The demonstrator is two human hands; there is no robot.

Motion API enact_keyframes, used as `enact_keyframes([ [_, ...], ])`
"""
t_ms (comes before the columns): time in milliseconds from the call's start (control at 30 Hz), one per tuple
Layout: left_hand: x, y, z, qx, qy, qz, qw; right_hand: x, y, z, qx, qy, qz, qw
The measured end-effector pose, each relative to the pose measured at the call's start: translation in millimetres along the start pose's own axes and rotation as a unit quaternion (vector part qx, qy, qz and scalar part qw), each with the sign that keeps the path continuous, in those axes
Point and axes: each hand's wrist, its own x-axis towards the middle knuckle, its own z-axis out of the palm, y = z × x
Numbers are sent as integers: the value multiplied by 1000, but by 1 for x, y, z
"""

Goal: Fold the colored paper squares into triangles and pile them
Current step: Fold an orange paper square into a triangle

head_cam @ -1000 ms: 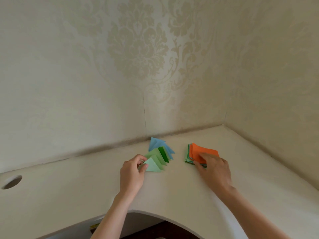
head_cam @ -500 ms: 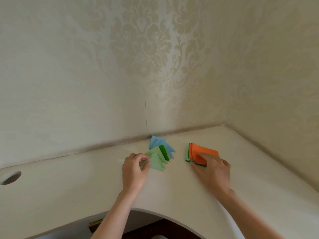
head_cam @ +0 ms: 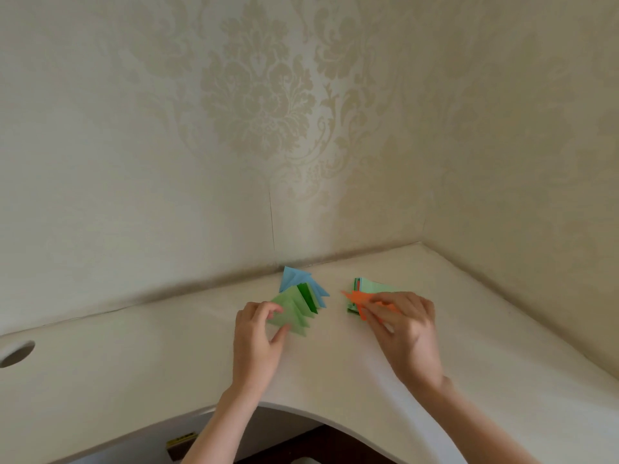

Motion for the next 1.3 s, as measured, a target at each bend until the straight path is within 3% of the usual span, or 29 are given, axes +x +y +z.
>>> enact_keyframes([
  [133, -18, 14, 3, -17, -80, 31, 996, -22, -13, 11, 60, -75, -65, 993],
  [433, -31, 28, 11, -44, -221, 89, 970, -41, -13, 21, 104, -233, -23, 966],
  [667, -23, 31, 21, -33, -220, 75, 972, -37, -16, 19, 201, -251, 94, 942],
  [933, -17, 39, 30, -41, -202, -23, 978, -30, -16, 28, 221, -283, 220, 907],
  [1100, -13, 41, 26, -81, -215, -68, 971, -19, -17, 28, 209, -332, 241, 888],
  [1300, -15, 37, 22, -77, -212, -51, 973, -16, -11, 17, 203, -360, 233, 880],
])
